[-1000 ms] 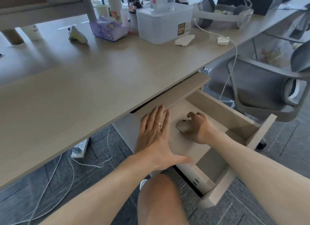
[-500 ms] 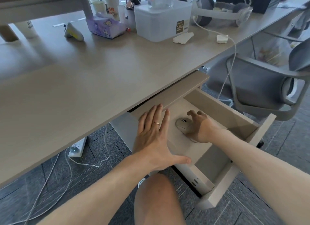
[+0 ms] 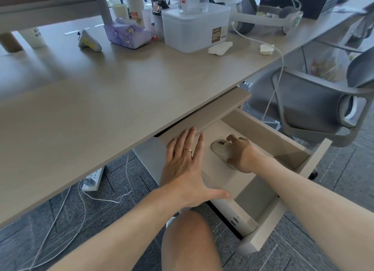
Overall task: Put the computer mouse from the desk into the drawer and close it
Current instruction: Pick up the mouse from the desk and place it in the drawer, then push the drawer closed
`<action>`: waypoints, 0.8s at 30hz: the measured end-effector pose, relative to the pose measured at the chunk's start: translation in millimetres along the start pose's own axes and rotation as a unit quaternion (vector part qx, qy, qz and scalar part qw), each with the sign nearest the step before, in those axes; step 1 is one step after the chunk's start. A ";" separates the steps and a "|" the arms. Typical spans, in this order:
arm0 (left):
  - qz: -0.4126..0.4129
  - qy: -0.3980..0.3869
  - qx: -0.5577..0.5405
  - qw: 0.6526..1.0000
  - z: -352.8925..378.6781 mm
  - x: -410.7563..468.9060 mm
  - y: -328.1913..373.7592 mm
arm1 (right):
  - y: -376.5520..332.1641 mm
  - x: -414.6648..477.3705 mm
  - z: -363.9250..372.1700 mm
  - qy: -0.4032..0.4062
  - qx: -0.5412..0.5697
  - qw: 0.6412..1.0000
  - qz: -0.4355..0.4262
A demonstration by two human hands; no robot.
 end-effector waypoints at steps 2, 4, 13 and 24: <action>0.000 -0.002 0.000 1.000 0.4 0.0 0.0 | 2.0 -2.6 -2.6 -0.001 0.003 1.000 0.007; 0.000 -0.005 0.002 1.000 0.8 -0.1 -0.4 | 1.0 -6.6 -5.8 -0.005 0.010 1.000 0.006; -0.002 -0.022 0.012 1.000 -0.5 -1.2 -0.7 | -9.2 -81.4 -70.0 0.122 -0.061 0.989 -0.054; -0.042 -0.058 -0.007 0.997 -10.7 -7.6 0.4 | 20.3 -170.8 -44.0 0.199 0.046 0.977 0.066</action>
Point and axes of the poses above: each hand's wrist, its own x-axis towards the middle knuckle, its own z-axis out of the palm, y = z × x, the point moved 10 cm from there along x, towards the middle knuckle, and after that the axes turned 11 degrees about -z, right-handed, at the moved point
